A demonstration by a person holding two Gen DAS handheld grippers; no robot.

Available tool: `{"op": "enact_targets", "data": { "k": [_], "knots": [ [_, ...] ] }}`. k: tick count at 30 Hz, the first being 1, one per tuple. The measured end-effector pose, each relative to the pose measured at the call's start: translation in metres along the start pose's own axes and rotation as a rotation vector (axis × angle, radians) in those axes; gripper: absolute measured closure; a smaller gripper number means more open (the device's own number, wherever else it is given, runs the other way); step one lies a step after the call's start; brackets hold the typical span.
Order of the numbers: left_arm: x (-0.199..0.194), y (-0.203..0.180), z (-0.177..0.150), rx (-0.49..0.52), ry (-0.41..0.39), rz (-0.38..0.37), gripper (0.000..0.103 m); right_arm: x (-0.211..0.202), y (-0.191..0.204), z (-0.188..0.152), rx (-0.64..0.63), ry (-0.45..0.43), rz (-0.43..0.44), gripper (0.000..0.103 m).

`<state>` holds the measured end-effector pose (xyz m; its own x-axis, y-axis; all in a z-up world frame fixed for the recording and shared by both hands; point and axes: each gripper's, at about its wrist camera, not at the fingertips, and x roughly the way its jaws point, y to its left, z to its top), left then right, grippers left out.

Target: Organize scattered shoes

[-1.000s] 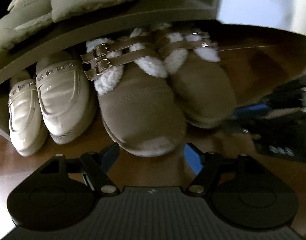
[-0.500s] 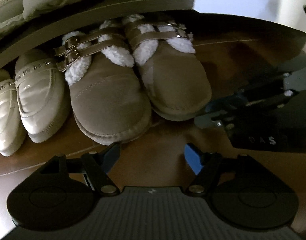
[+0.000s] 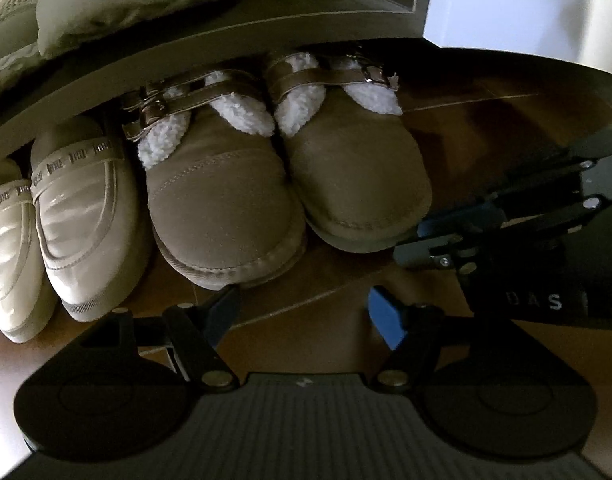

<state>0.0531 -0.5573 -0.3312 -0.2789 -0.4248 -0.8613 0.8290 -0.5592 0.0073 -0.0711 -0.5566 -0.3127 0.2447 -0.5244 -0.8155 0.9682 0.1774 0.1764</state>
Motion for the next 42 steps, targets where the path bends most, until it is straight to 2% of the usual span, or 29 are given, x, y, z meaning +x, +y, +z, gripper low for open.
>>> {"op": "enact_targets", "data": {
  "k": [6, 8, 13, 15, 18, 21, 23, 25, 30, 33, 38, 42],
  "knots": [
    [-0.002, -0.002, -0.004, -0.002, -0.018, 0.000, 0.031, -0.006, -0.002, -0.002, 0.006, -0.005, -0.014, 0.089],
    [0.000, -0.004, -0.005, -0.003, -0.020, 0.005, 0.030, -0.010, 0.000, -0.004, -0.009, -0.007, -0.018, 0.085],
    [-0.027, -0.002, -0.020, -0.087, 0.036, 0.055, 0.029, -0.037, 0.010, -0.008, 0.017, -0.009, -0.047, 0.083],
    [-0.049, 0.000, -0.025, -0.155, 0.101, 0.095, 0.029, -0.062, 0.015, -0.010, 0.072, 0.027, -0.055, 0.080],
    [-0.092, 0.005, -0.026, -0.210, 0.147, 0.131, 0.029, -0.104, 0.028, -0.009, 0.094, 0.065, -0.069, 0.076],
    [-0.152, 0.013, -0.018, -0.259, 0.168, 0.163, 0.025, -0.145, 0.054, 0.005, 0.090, 0.034, -0.093, 0.068],
    [-0.178, 0.018, -0.008, -0.285, 0.178, 0.180, 0.025, -0.166, 0.067, 0.014, 0.092, 0.013, -0.106, 0.062],
    [-0.195, 0.020, 0.001, -0.301, 0.184, 0.194, 0.024, -0.183, 0.076, 0.025, 0.103, 0.008, -0.126, 0.062],
    [-0.235, 0.036, 0.030, -0.365, 0.217, 0.245, 0.024, -0.215, 0.090, 0.054, 0.250, 0.011, -0.162, 0.059],
    [-0.257, 0.048, 0.042, -0.427, 0.250, 0.254, 0.024, -0.233, 0.098, 0.066, 0.309, 0.016, -0.188, 0.058],
    [-0.298, 0.053, 0.055, -0.432, 0.261, 0.237, 0.024, -0.271, 0.118, 0.082, 0.326, 0.025, -0.224, 0.053],
    [-0.329, 0.055, 0.063, -0.436, 0.274, 0.217, 0.024, -0.300, 0.132, 0.088, 0.344, 0.025, -0.247, 0.052]
  ]
}}
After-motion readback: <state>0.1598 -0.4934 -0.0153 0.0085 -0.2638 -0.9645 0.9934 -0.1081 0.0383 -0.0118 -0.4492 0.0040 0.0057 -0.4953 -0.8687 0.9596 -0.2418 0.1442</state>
